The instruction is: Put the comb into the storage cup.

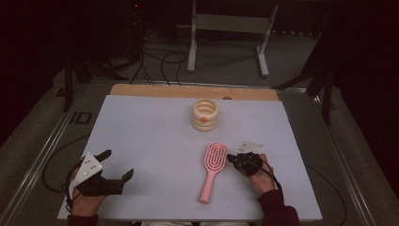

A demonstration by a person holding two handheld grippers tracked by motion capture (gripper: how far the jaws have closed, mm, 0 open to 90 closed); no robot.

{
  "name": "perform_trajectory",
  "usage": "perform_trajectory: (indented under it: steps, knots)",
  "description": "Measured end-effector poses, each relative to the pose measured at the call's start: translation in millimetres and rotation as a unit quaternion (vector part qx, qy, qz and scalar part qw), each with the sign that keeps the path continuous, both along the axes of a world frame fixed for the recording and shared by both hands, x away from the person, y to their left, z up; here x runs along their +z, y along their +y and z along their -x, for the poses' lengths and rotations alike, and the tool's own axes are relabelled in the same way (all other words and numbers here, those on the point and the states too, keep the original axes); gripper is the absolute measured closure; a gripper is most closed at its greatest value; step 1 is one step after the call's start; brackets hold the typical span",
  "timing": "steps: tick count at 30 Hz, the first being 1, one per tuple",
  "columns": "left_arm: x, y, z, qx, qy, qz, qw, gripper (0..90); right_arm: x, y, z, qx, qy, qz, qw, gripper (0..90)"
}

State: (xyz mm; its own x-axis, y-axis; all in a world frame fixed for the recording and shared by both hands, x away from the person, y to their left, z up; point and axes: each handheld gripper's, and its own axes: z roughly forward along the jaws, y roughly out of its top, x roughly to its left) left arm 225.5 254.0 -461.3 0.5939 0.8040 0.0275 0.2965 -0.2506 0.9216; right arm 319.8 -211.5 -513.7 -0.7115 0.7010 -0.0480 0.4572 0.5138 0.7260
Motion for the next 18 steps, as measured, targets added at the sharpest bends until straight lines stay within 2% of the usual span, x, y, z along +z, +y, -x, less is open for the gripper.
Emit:
perform_trajectory:
  steps: [7, 11, 18]
  knots:
    - [-0.2, -0.1, -0.1, -0.001, 0.001, -0.001, 1.0000, 0.1, 0.9, 11.4, -9.9, 0.000, 0.003, 0.005, 1.0000, 90.0]
    - [-0.4, 0.4, -0.2, 0.000, 0.001, 0.000, 1.0000, 0.1, 3.6, 24.4, -19.9, 0.008, 0.003, 0.007, 0.9999, 90.0]
    - [-0.6, 0.4, -0.3, 0.000, 0.001, 0.000, 1.0000, 0.1, 0.2, 38.3, -26.8, 0.021, 0.010, 0.019, 0.9995, 90.0]
